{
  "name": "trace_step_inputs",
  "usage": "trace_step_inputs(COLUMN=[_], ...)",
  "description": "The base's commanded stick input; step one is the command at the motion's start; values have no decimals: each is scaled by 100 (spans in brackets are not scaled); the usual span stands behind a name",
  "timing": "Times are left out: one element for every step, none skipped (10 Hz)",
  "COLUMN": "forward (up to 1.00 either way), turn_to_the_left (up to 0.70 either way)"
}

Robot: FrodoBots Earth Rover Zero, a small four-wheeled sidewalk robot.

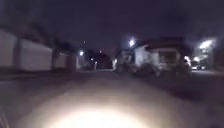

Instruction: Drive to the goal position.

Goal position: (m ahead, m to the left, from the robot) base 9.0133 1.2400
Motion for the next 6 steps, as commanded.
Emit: trace_step_inputs(forward=[70, 70, 70, 70, 70, 70], turn_to_the_left=[0, 0, 0, 0, 0, 0])
